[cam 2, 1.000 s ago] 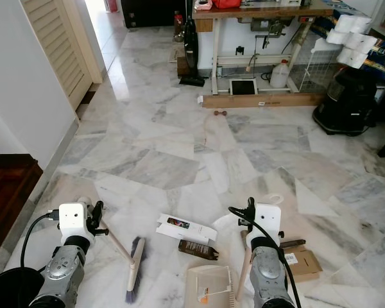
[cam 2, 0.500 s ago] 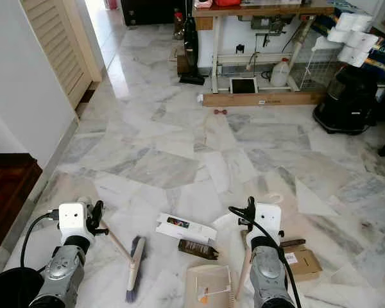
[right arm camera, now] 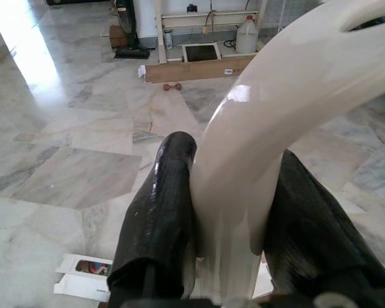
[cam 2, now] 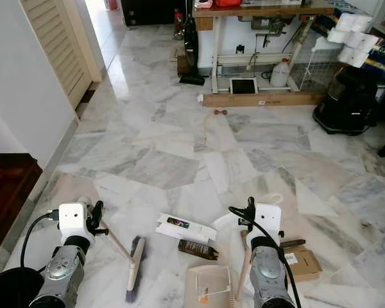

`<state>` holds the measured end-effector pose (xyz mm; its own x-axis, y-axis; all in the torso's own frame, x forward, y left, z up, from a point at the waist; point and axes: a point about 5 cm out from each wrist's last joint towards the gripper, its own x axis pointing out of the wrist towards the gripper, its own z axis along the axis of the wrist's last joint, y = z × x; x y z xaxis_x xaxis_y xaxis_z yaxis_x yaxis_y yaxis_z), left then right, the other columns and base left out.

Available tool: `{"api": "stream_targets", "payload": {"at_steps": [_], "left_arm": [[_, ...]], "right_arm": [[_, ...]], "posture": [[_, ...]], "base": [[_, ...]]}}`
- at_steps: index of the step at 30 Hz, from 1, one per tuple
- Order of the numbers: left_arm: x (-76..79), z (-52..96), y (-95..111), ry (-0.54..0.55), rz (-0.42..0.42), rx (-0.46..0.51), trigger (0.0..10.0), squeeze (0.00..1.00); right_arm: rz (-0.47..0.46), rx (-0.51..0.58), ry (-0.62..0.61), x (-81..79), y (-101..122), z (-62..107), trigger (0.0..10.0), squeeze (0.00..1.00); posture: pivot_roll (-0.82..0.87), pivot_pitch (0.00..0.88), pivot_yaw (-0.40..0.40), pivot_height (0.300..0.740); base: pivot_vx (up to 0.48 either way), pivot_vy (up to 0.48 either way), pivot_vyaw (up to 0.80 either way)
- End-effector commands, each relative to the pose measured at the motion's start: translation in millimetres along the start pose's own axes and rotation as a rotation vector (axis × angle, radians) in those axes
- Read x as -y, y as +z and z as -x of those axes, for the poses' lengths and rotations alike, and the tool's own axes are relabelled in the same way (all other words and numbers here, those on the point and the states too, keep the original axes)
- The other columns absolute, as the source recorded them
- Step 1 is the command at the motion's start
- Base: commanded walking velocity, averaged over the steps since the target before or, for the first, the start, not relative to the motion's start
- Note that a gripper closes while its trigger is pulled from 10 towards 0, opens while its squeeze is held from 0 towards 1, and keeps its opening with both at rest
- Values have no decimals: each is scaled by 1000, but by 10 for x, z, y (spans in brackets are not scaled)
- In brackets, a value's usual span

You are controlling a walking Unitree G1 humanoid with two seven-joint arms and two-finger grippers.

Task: Sweep floor

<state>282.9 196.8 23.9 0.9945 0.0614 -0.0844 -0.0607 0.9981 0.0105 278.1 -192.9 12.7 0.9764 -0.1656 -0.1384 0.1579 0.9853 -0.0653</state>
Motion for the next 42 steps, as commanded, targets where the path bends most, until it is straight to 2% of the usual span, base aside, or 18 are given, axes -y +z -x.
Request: {"api": "stream_targets", "payload": {"at_steps": [1,14,42], "left_arm": [[-14,64,-132,6,10,-74,10000,0],[-15,66,-134,6,11,-75,10000,0],[-24,64,-132,7,10,-75,10000,0]], "right_arm": [[-14,-12,4,-27,-22,10,10000,0],[-12,-38,3,-31,-48,11,10000,0],[-22,-16,6,-38,-26,10,10000,0]], "posture": [[-17,0,40,740],[-17,0,40,740],[-14,3,41,740]], "base": [[0,0,0],[0,0,0],[0,0,0]]}}
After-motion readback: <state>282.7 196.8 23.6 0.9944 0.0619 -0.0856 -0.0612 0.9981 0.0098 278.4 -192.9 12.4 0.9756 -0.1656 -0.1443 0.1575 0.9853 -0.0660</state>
